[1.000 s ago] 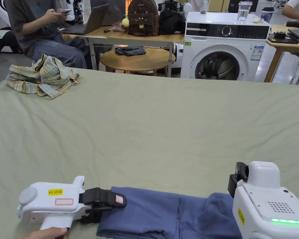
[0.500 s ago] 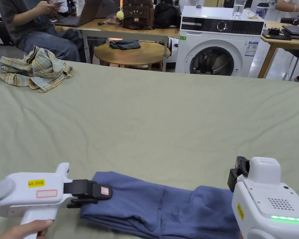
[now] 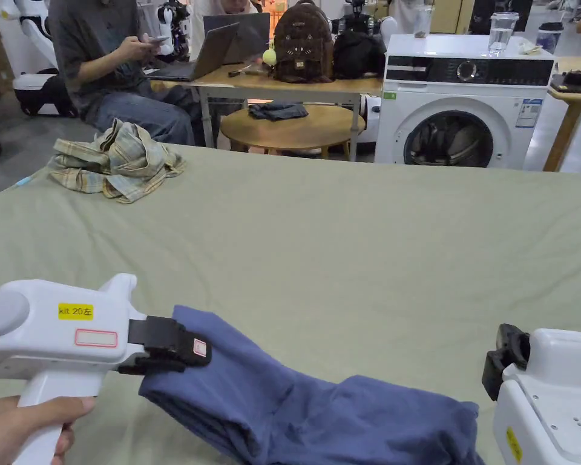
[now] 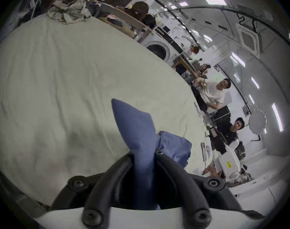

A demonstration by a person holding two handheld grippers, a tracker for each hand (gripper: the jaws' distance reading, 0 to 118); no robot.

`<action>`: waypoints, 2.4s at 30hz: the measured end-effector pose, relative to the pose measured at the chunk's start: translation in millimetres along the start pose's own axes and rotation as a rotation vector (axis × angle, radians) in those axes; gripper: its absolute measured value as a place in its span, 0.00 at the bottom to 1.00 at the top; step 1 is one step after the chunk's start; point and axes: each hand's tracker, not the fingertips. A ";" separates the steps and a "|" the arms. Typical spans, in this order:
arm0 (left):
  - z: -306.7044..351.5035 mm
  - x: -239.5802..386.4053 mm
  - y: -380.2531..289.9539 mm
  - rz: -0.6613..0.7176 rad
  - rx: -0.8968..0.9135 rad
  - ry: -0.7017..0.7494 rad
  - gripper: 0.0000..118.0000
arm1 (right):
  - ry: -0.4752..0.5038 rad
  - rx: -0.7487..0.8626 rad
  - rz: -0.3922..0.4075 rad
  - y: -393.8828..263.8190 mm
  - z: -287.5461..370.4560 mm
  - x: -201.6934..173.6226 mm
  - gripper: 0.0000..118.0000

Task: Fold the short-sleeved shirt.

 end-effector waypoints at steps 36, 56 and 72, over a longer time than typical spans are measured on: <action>-187.7 149.6 -35.4 -0.158 -0.305 -0.015 0.39 | -0.108 0.078 0.004 8.0 33.7 45.3 0.00; -295.6 126.6 -77.9 -0.138 -0.379 -0.083 0.00 | -0.091 0.053 -0.001 3.9 28.9 42.8 0.00; -123.7 80.4 -50.1 -0.434 0.366 0.245 0.00 | -0.077 0.043 -0.019 6.9 -4.6 26.7 0.00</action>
